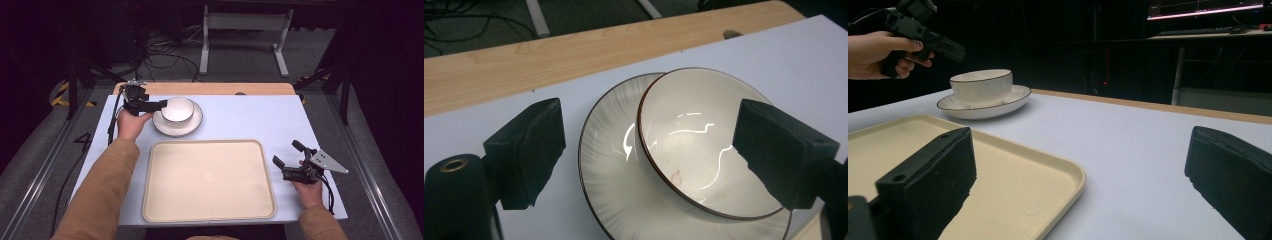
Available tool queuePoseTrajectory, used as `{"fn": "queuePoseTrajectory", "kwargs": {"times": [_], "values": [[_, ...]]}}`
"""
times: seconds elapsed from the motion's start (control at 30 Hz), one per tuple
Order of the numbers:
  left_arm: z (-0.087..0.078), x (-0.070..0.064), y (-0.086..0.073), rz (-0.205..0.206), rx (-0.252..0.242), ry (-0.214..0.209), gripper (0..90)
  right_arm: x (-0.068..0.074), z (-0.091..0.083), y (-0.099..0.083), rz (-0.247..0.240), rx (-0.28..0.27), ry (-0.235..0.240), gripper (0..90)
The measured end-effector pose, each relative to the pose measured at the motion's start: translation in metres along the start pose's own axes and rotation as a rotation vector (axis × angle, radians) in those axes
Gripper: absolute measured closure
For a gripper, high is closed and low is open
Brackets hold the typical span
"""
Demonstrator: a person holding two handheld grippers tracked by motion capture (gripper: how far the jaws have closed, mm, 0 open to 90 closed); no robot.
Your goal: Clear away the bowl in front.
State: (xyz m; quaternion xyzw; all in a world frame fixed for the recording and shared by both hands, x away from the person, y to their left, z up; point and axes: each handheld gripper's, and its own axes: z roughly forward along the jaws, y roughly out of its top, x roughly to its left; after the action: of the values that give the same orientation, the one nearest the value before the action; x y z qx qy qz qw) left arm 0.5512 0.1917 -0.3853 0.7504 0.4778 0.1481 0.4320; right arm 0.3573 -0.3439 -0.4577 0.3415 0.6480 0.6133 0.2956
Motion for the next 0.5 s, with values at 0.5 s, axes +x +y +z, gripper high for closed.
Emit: {"fn": "queuePoseTrajectory", "kwargs": {"times": [0.5], "values": [[0.016, -0.003, -0.004, -0.043, 0.090, 0.021, 31.4, 0.000, 0.000, 0.000, 0.012, 0.000, 0.008, 0.8]]}}
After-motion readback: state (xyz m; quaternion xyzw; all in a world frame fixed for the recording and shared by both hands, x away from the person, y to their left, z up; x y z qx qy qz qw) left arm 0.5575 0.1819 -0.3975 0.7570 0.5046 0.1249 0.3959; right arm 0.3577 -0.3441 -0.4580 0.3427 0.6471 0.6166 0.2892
